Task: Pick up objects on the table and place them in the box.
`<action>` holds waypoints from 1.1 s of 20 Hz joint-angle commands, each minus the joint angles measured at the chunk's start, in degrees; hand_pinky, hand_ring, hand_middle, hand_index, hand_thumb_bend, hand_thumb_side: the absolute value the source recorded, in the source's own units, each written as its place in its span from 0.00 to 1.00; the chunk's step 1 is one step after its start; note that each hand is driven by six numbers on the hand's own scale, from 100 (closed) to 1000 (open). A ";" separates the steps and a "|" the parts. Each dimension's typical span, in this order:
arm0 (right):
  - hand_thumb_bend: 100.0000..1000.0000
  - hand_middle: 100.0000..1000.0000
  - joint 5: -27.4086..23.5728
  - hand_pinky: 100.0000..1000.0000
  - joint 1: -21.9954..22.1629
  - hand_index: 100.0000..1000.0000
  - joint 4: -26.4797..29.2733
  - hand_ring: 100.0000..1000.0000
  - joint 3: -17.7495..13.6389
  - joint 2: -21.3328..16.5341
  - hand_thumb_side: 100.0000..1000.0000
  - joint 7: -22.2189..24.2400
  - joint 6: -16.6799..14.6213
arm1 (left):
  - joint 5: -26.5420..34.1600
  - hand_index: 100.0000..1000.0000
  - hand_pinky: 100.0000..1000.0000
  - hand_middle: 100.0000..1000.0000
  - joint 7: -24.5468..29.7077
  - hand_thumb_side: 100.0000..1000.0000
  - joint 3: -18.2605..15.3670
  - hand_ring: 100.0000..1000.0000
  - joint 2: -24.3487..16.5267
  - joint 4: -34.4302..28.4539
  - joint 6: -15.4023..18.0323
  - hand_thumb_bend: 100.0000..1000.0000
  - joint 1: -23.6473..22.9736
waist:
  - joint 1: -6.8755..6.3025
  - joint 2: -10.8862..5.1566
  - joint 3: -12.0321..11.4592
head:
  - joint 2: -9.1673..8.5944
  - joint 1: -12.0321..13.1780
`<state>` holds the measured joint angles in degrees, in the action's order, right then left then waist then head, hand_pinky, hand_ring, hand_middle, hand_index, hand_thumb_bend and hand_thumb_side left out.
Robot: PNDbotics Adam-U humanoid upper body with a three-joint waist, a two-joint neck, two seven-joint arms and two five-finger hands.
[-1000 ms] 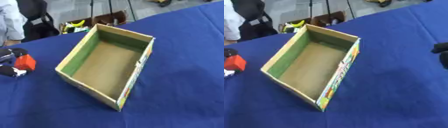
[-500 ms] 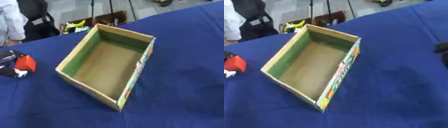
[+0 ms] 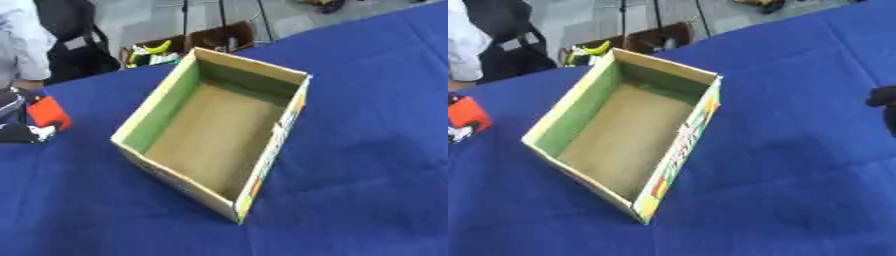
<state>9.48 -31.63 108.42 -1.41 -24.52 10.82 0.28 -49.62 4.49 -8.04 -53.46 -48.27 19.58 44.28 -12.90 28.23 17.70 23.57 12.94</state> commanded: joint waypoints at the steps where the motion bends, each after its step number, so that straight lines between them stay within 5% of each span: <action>1: 0.18 0.64 -0.27 0.87 -0.07 0.76 1.01 0.87 -0.56 -0.81 0.78 0.10 0.02 | -1.33 0.62 0.02 0.39 -5.27 0.59 -0.64 0.35 -2.36 -0.33 -0.86 0.00 0.24 | 0.43 -2.09 -0.23 | -0.29 -0.07; 10: 0.17 0.64 -0.31 0.87 0.74 0.76 1.31 0.87 -0.68 0.21 0.77 0.05 0.38 | 1.94 0.63 0.05 0.42 -5.79 0.53 -0.18 0.34 -2.98 -0.71 0.00 0.00 0.25 | 0.95 -3.58 -1.06 | 0.51 -0.25; 22: 0.14 0.64 -0.67 0.87 2.75 0.76 2.27 0.87 0.15 3.68 0.76 0.84 1.34 | 11.04 0.61 0.06 0.39 -1.85 0.52 4.59 0.30 -1.52 -15.58 1.53 0.00 1.85 | 2.12 -8.67 -2.85 | 3.40 -2.05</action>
<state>9.12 -28.57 109.22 -1.33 -20.68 11.53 1.50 -39.85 2.20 -3.80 -53.33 -61.38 20.90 45.08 -11.31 20.94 15.00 26.48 11.22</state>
